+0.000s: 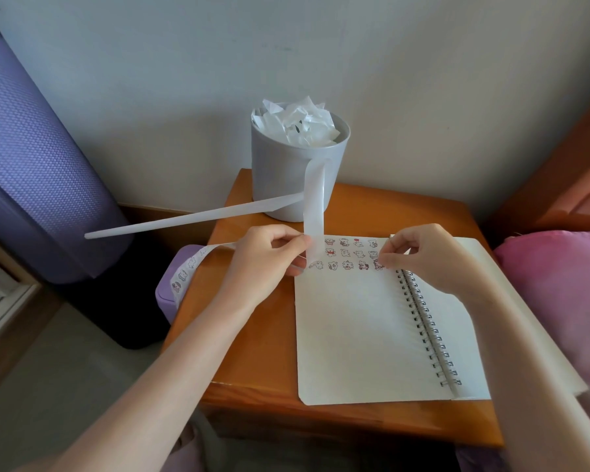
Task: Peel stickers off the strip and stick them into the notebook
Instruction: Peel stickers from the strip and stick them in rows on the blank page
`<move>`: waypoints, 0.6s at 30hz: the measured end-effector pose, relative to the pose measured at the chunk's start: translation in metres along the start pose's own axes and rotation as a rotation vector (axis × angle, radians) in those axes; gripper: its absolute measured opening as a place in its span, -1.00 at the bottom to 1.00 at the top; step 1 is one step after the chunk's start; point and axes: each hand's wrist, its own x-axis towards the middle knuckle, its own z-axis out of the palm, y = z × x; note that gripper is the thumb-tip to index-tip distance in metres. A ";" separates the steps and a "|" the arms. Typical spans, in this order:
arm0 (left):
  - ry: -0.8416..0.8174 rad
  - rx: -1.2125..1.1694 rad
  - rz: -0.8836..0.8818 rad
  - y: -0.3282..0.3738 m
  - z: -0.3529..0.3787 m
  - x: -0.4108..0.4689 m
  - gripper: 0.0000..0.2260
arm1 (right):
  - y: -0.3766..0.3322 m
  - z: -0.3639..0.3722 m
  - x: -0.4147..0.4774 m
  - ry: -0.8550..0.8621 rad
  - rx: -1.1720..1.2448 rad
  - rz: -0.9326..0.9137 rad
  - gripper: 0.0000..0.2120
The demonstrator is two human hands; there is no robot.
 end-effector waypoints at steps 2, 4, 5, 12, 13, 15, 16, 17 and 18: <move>-0.001 -0.001 0.001 0.000 0.000 0.000 -0.91 | 0.000 0.001 0.001 0.003 -0.019 -0.007 -0.94; -0.002 -0.001 0.001 0.000 -0.001 0.000 -0.92 | -0.001 0.001 0.001 0.007 -0.030 -0.006 -0.94; -0.002 -0.001 0.002 0.000 -0.001 -0.001 -0.92 | -0.001 0.002 0.001 0.008 -0.040 -0.004 -0.94; -0.007 -0.015 0.005 0.002 -0.001 -0.002 -0.95 | -0.001 0.009 0.001 0.057 -0.109 0.010 -0.90; -0.008 -0.016 0.006 0.002 -0.001 -0.002 -0.95 | -0.001 0.010 0.000 0.066 -0.117 0.009 -0.89; -0.011 -0.013 0.009 0.003 -0.001 -0.002 -0.94 | -0.002 0.010 0.000 0.075 -0.132 0.005 -0.87; -0.011 -0.011 0.011 0.003 -0.001 -0.002 -0.94 | -0.002 0.010 0.000 0.076 -0.141 0.003 -0.88; -0.010 -0.009 0.013 0.003 -0.001 -0.002 -0.95 | -0.002 0.011 0.001 0.078 -0.152 0.002 -0.89; -0.008 -0.007 0.015 0.003 -0.001 -0.002 -0.95 | -0.002 0.011 0.001 0.082 -0.165 0.000 -0.91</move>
